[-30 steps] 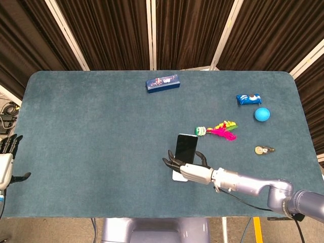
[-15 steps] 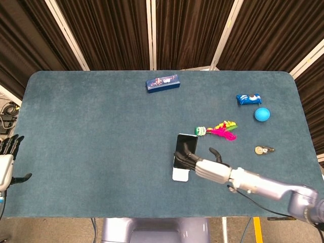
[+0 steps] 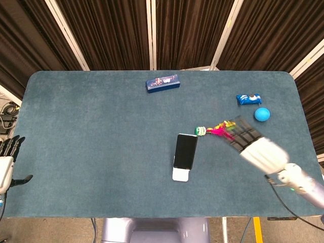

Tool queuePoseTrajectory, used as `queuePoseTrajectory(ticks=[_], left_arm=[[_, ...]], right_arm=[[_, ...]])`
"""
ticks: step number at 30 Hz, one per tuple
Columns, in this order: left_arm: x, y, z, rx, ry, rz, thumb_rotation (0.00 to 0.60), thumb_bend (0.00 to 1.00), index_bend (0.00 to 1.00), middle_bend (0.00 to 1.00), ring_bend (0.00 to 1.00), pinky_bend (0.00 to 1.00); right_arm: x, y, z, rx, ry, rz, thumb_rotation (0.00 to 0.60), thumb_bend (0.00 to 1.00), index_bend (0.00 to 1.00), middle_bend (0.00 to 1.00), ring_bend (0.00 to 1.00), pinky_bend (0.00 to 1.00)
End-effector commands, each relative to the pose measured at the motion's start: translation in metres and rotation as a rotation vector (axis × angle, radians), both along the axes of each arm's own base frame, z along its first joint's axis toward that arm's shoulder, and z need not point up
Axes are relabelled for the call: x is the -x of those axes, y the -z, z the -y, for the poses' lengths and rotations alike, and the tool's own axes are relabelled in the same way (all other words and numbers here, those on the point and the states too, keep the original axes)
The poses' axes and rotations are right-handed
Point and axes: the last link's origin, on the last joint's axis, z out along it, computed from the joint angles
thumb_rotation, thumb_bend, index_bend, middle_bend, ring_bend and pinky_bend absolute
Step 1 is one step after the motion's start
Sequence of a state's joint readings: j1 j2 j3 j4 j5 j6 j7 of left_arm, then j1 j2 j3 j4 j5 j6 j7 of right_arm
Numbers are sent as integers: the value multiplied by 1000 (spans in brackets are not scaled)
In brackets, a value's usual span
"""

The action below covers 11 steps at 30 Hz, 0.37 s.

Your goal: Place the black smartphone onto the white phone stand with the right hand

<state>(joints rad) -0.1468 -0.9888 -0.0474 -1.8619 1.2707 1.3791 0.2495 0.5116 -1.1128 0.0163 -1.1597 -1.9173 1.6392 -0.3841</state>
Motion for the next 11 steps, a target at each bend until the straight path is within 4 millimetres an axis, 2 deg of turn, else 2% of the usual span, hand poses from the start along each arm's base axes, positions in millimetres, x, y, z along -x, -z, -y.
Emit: queuePoseTrajectory(ticks=[1,5,11], left_arm=[[-1,0,2,2,9,3,600,0,0,0,0,0],[-3,-1,5,4,26,10,600,0,0,0,0,0],[-5,-4,8,3,48,30,600,0,0,0,0,0]], right_arm=[[28,-10,-22,-44,312,327,600,0,0,0,0,0],[27,-5,-46,-136,490,531,600,0,0,0,0,0],[30,5,-84,-175,638,655,600,0,0,0,0,0]])
